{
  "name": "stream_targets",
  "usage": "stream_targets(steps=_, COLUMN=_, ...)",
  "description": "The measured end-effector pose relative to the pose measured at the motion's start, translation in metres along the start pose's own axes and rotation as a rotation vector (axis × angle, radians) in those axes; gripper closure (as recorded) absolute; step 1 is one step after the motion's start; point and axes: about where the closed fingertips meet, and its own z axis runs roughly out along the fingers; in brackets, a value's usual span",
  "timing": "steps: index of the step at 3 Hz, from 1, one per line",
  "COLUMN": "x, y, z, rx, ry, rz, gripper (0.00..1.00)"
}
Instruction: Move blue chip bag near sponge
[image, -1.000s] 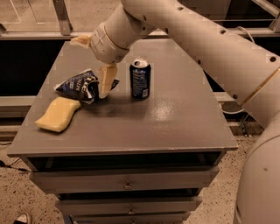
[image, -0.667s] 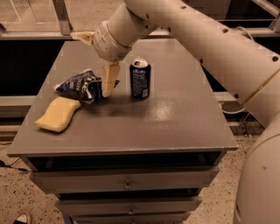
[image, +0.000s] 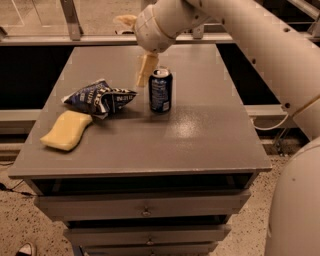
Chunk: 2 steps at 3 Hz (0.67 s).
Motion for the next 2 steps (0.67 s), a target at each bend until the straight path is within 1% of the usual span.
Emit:
stream_targets(steps=1, x=0.022, y=-0.019, z=-0.035, rx=0.096, ry=-0.031, rz=0.124, gripper=0.00)
stream_targets(steps=2, x=0.027, y=-0.032, z=-0.072, rx=0.197, ry=-0.095, rz=0.233, gripper=0.00)
